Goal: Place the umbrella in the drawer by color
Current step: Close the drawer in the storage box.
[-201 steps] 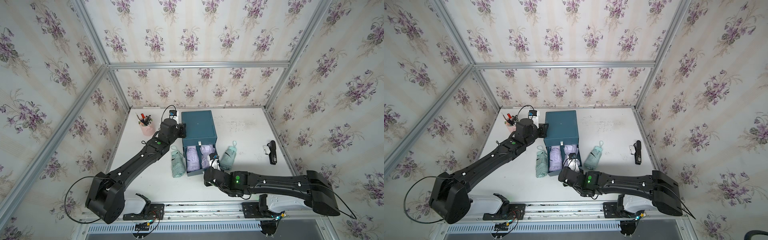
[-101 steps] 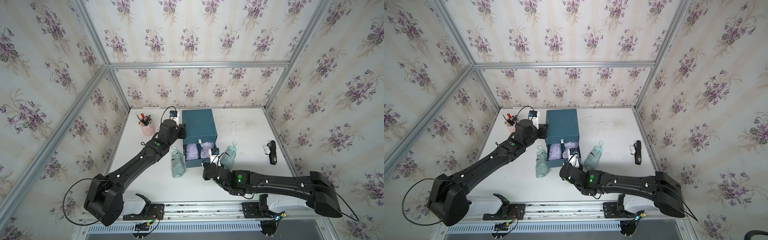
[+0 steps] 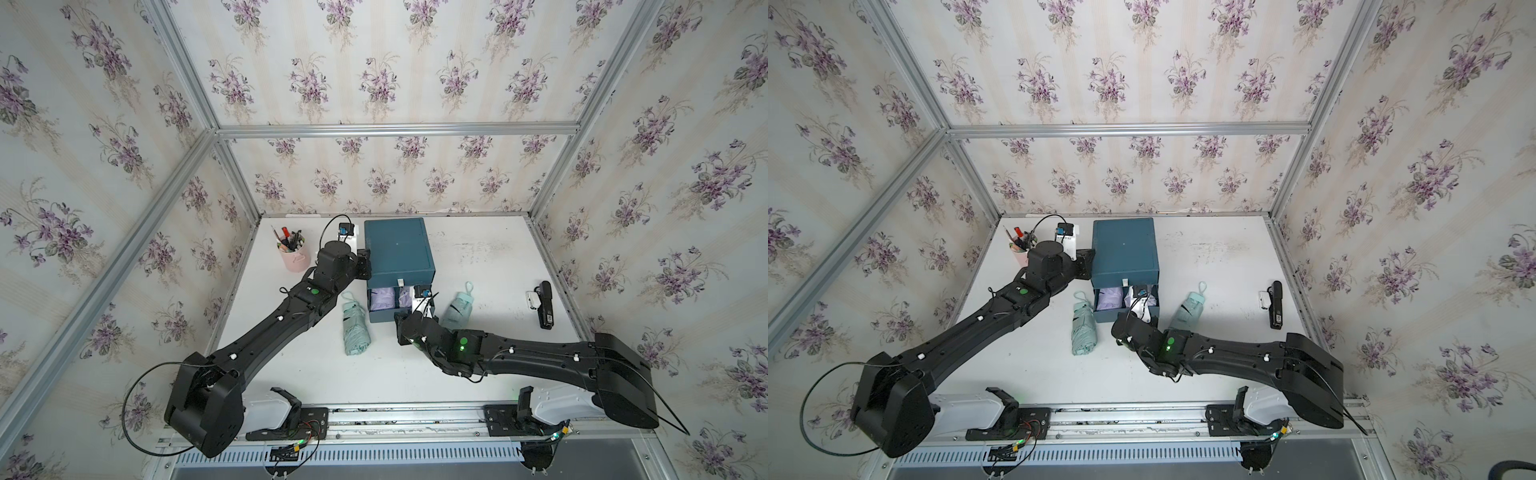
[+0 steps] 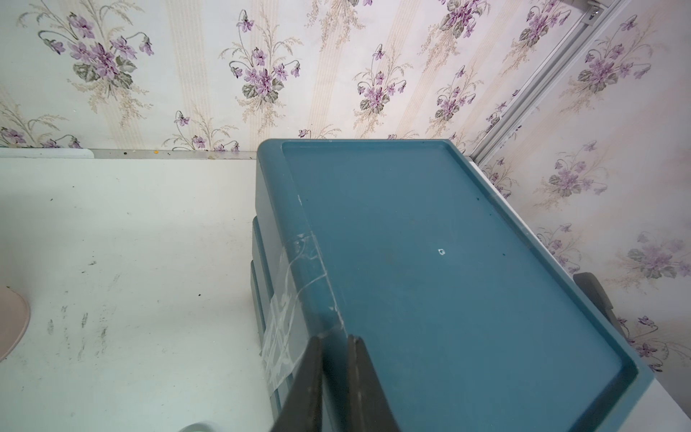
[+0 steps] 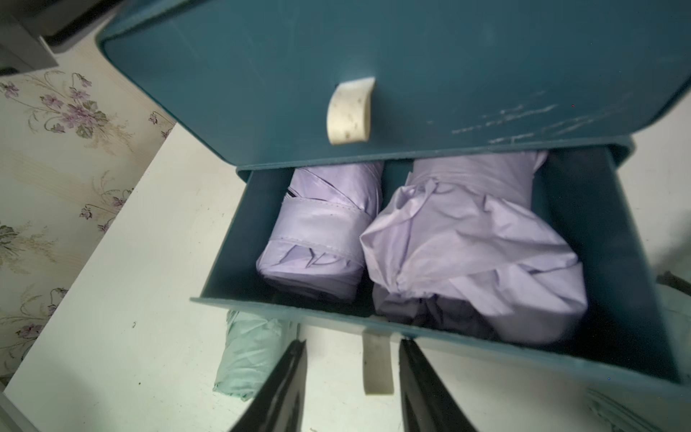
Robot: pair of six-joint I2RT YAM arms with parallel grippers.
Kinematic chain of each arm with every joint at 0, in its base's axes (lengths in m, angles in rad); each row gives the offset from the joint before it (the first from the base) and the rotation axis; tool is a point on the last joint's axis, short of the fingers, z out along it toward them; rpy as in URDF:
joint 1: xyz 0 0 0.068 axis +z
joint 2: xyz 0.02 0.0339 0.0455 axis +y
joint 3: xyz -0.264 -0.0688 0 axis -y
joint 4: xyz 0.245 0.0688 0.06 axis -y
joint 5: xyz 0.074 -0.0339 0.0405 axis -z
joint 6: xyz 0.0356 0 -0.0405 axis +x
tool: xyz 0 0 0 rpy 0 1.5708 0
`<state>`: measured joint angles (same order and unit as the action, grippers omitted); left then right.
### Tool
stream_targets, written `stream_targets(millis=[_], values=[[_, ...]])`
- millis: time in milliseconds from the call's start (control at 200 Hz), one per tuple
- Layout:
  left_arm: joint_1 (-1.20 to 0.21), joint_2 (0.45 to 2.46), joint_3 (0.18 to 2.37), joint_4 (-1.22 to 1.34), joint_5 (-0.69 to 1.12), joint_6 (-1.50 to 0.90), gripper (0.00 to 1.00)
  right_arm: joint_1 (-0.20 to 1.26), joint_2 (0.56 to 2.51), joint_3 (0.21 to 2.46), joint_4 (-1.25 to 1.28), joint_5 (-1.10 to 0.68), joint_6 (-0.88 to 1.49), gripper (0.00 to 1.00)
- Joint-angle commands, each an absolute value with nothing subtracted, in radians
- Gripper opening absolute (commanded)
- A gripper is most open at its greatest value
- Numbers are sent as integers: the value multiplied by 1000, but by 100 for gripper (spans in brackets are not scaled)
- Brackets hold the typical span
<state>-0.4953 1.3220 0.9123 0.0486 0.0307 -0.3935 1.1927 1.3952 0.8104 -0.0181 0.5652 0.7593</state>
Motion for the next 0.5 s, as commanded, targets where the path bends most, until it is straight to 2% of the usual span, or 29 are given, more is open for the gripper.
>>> stream_targets(millis=[0, 235, 495], values=[[-508, 1346, 875, -498, 178, -362, 4, 1168, 1435, 813, 66, 607, 688, 51], [-509, 1333, 881, -507, 185, -358, 4, 1160, 1560, 784, 295, 635, 513, 53], [-509, 1325, 881, -518, 190, -354, 4, 1131, 1609, 782, 403, 615, 451, 54]])
